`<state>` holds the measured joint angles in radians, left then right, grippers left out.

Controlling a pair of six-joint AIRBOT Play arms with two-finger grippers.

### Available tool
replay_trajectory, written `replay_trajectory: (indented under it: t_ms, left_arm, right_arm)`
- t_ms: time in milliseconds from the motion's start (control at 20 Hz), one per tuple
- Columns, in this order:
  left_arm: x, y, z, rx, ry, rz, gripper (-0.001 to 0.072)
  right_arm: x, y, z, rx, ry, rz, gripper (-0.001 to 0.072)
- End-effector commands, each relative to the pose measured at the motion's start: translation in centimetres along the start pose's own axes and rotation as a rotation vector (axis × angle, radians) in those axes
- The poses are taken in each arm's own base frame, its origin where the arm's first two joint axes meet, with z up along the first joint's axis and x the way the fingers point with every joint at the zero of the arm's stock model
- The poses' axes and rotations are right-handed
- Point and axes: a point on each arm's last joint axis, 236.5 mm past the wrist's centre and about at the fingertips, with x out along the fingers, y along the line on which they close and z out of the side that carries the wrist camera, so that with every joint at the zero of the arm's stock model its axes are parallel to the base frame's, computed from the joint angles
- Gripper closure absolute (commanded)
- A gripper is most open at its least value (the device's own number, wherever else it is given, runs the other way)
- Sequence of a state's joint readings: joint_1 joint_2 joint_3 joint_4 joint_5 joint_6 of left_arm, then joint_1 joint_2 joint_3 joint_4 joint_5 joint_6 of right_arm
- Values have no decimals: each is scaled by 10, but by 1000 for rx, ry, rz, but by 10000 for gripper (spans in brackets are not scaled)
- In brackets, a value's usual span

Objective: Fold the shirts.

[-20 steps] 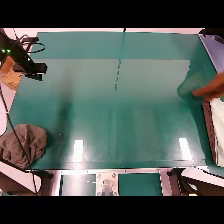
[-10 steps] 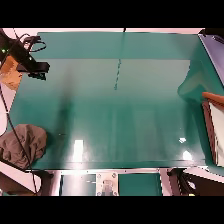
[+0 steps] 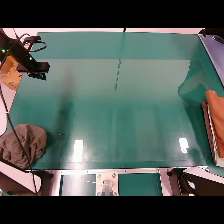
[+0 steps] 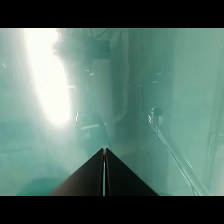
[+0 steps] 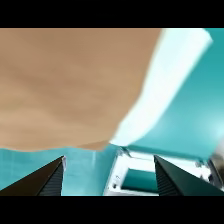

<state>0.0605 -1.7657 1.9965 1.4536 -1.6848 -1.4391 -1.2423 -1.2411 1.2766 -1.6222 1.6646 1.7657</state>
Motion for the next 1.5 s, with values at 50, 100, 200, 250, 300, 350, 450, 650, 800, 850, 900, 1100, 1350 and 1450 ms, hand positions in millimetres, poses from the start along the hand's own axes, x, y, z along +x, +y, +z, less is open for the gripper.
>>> replay_trajectory:
  t_ms: [50, 100, 200, 250, 300, 350, 450, 650, 800, 850, 900, 1100, 1350, 1450]
  left_arm:
    - [0, -1, 2, 18, -10, -5, 681]
    - [0, -1, 2, 19, -8, -6, 681]
    - [-4, -6, 1, 20, -12, -22, 681]
    - [-9, -10, 0, 13, -18, -35, 681]
    - [-13, -15, -2, 7, -24, -46, 681]
    - [-18, -21, -4, -4, -29, -55, 681]
    - [-22, -39, -17, -2, -23, -77, 681]
    - [-11, -82, -81, 40, 39, -93, 681]
    - [9, -103, -149, 11, 80, -104, 680]
    - [15, -106, -172, -5, 101, -108, 681]
    - [21, -106, -192, -20, 111, -108, 681]
    - [35, -104, -228, -48, 110, -112, 680]
    - [36, -104, -224, -50, 94, -114, 680]
    - [36, -104, -225, -50, 95, -115, 680]
  right_arm:
    - [4, 17, -6, 44, 25, 49, 104]
    - [-6, 50, 0, 2, -12, 165, 273]
    - [-36, 123, 3, -158, -93, 393, 673]
    - [-51, 157, 0, -235, -132, 472, 684]
    - [-61, 184, -9, -316, -163, 521, 688]
    - [-66, 210, -23, -412, -185, 545, 689]
    - [-65, 248, -70, -610, -186, 557, 690]
    - [-10, 265, -197, -912, -77, 536, 690]
    - [44, 233, -273, -1043, 23, 502, 690]
    - [56, 222, -291, -1067, 45, 500, 689]
    - [62, 215, -305, -1091, 61, 510, 689]
    - [72, 204, -326, -1152, 82, 506, 689]
    - [72, 204, -327, -1155, 82, 506, 689]
    - [72, 204, -327, -1155, 82, 506, 689]
